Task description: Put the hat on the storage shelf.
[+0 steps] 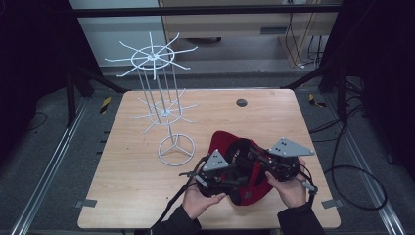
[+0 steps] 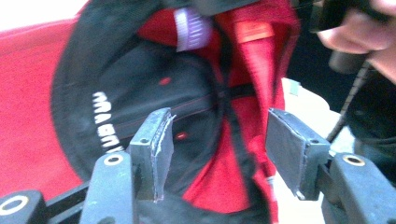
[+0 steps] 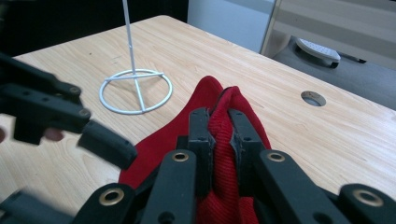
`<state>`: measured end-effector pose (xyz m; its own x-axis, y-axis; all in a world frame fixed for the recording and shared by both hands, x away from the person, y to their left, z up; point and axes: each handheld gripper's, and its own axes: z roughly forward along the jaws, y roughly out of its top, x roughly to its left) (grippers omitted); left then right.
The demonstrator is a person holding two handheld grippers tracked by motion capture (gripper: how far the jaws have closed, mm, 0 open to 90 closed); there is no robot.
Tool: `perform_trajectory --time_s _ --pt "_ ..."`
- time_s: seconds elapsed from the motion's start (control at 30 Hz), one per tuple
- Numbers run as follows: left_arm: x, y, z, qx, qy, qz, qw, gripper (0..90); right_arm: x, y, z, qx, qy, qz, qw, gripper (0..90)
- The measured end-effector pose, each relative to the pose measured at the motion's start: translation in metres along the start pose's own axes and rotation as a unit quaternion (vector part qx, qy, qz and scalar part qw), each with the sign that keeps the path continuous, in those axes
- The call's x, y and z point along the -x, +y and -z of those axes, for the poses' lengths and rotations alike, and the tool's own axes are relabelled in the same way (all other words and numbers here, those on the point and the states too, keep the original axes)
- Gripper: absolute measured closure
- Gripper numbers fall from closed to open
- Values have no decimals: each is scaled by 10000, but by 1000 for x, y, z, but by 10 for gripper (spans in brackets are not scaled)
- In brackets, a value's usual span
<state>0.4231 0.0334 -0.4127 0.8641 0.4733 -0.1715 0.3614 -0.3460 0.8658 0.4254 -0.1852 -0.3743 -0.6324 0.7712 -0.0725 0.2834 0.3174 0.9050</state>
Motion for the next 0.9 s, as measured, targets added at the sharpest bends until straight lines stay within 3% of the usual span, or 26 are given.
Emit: perform_trajectory --time_s 0.13,0.23,0.3,0.33,0.4,0.43,0.57,0.63,0.67,0.7,0.9 --pt "13 2 -15 -142 -40 -165 9998 428 -1 -1 -4 -7 -19 -37 10000 816" --pt "14 1 -23 -225 -106 -106 9996 493 -3 0 -5 -9 7 -32 10000 815" --pt "15 0 -30 -297 -117 -64 9995 596 -5 0 -6 -8 61 -34 10000 812" --pt "14 0 -32 -341 -109 -5 9994 596 -6 0 -6 -27 90 -35 9999 810" --pt "12 -1 -32 -359 -203 172 9990 823 -8 -2 -8 -104 100 -73 9999 799" --pt "12 -1 -32 -359 -203 172 9990 871 -8 -2 -8 -104 100 -73 9999 799" --pt "14 1 -24 -234 -233 94 9994 880 0 -8 -11 -225 95 -386 9990 756" --pt "15 2 -21 -163 -226 54 9996 880 2 -9 -12 -226 99 -433 9988 743" --pt "15 4 -19 -131 -232 47 9996 881 3 -10 -11 -215 95 -576 9981 669" --pt "15 4 -19 -131 -232 47 9996 881 3 -10 -11 -215 95 -576 9981 669" --pt "12 6 -13 -40 -156 61 9999 882 13 -5 5 248 -25 -762 9968 516"
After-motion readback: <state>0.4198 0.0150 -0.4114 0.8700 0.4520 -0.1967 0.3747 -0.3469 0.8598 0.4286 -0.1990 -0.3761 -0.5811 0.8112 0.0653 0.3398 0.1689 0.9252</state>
